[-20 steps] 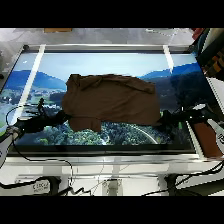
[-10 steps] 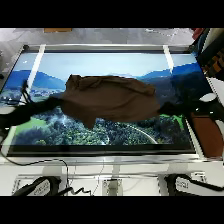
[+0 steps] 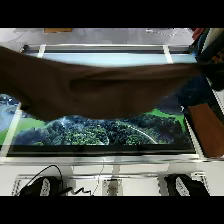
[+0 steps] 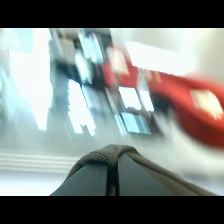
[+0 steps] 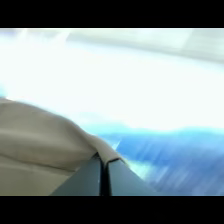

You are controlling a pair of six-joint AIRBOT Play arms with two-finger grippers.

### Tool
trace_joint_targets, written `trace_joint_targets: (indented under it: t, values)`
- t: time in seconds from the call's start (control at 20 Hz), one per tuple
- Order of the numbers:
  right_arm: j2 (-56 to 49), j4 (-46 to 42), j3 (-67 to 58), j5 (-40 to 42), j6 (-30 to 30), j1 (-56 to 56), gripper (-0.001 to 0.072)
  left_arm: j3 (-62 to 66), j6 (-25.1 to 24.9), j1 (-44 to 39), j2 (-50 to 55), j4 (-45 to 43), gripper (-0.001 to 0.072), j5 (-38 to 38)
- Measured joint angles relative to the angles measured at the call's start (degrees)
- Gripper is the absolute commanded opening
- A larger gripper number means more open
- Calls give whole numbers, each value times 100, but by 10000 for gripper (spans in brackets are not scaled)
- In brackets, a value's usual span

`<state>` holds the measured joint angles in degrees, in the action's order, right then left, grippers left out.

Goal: Fold the clothes and pants, and hang the long-sleeved shirts on hangers.

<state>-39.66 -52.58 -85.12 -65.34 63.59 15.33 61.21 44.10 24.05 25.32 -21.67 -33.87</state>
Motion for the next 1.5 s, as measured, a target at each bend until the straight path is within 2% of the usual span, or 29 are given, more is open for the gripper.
trace_joint_targets:
  t: [0.25, 0.35, 0.5, 0.7, 0.85, 1.0, 1.25, 1.5]
  values:
    - [822, -535, -566, 584, 155, -2, 12, 61, 9, 39, -988, 4, 15, 780]
    - [789, -632, -638, 695, 184, -2, 11, 66, 133, 46, -994, -2, 14, 798]
    - [326, -726, -684, 706, 275, -4, 12, 66, 435, 44, -553, -13, 12, 317]
    - [-927, -739, -695, 81, 424, -15, 13, 66, 911, -57, 896, -81, 13, -1060]
    - [-2081, -737, -675, -498, 466, -111, 13, 70, 1067, -354, 2271, -177, 13, -1539]
    - [-3265, -772, -669, -634, 487, -249, 14, 109, 1126, -813, 3657, -195, 13, -1384]
    - [-4754, -817, -664, -181, 601, -343, 14, 785, 1150, -1462, 5700, -50, 13, -695]
    - [-5355, -857, -664, 315, 632, -356, 14, 1405, 1169, -1572, 6620, -92, 13, -673]
